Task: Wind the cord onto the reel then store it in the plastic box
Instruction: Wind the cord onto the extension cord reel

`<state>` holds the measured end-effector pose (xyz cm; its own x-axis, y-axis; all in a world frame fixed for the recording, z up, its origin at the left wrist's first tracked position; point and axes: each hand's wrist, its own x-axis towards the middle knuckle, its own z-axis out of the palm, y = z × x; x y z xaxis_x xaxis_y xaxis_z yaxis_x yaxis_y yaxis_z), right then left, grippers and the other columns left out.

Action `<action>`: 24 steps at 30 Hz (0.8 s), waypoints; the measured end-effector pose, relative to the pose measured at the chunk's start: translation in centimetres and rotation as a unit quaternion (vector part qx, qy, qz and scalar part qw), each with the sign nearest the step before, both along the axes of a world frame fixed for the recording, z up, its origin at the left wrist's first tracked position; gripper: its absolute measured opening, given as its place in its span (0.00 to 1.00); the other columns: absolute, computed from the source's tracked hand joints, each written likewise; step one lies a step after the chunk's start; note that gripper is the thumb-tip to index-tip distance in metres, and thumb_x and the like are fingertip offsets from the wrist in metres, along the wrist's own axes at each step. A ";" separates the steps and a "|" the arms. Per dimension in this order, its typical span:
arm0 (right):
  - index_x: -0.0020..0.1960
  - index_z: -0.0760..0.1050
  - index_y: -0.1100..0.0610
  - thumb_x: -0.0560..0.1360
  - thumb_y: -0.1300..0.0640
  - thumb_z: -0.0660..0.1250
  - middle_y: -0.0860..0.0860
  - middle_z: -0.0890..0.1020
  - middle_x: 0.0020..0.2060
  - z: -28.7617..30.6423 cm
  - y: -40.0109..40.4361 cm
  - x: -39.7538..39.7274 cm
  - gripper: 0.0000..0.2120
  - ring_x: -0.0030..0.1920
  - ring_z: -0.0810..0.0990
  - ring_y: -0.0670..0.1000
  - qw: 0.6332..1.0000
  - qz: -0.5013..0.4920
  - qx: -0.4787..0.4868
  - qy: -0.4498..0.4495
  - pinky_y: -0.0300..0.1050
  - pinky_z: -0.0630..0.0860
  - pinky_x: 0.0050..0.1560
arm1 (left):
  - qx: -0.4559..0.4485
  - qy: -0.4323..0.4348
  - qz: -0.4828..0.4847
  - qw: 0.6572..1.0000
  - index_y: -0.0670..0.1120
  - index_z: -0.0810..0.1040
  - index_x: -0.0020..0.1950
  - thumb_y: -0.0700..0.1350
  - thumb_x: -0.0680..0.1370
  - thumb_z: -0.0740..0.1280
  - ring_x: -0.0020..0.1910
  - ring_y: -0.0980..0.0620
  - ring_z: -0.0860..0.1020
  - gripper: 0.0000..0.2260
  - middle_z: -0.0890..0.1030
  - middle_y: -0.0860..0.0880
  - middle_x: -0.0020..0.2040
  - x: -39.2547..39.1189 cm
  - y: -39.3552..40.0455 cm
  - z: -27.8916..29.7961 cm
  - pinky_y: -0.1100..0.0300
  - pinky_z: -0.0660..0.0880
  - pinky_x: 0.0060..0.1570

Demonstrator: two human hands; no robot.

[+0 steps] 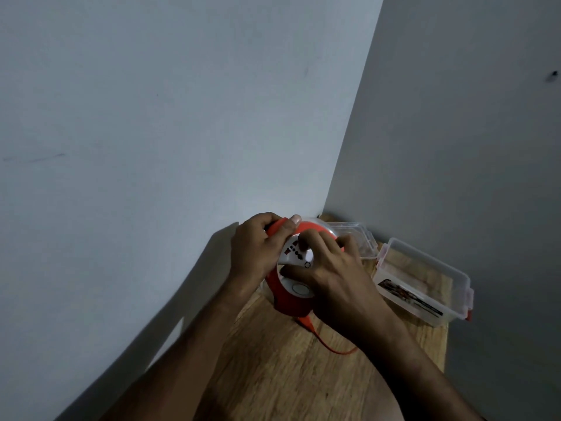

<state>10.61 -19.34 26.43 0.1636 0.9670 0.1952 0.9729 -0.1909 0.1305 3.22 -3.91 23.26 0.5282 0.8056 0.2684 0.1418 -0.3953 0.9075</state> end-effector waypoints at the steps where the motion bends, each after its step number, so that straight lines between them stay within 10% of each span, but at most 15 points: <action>1: 0.62 0.78 0.43 0.60 0.47 0.80 0.54 0.69 0.66 -0.1 0.1 0.1 0.31 0.67 0.69 0.57 1.000 0.005 0.008 0.000 0.59 0.70 0.55 | 0.004 0.001 -0.002 1.000 0.51 0.84 0.42 0.67 0.76 0.68 0.39 0.57 0.84 0.20 0.85 0.55 0.36 0.0 0.0 0.0 0.50 0.83 0.44; 14: 0.67 0.75 0.52 0.72 0.36 0.67 0.51 0.83 0.58 -0.6 1.1 -1.6 0.29 0.54 0.82 0.53 0.965 -0.184 0.128 0.139 0.48 0.79 0.52 | 0.000 0.015 0.013 1.000 0.50 0.85 0.45 0.66 0.77 0.68 0.42 0.57 0.84 0.20 0.86 0.56 0.40 0.5 -0.7 0.0 0.50 0.84 0.49; 24: 0.68 0.72 0.50 0.61 0.55 0.80 0.57 0.72 0.68 0.2 -0.8 -0.4 0.37 0.69 0.66 0.58 0.998 0.026 0.059 0.004 0.62 0.72 0.63 | -0.017 -0.010 0.005 1.000 0.49 0.85 0.44 0.63 0.79 0.70 0.39 0.55 0.85 0.18 0.86 0.53 0.37 0.1 0.3 0.1 0.55 0.82 0.43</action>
<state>10.20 -20.15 26.59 0.1164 0.9445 0.3071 0.9827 -0.1543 0.1021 3.28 -3.57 23.35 0.5155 0.8193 0.2511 0.1275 -0.3631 0.9230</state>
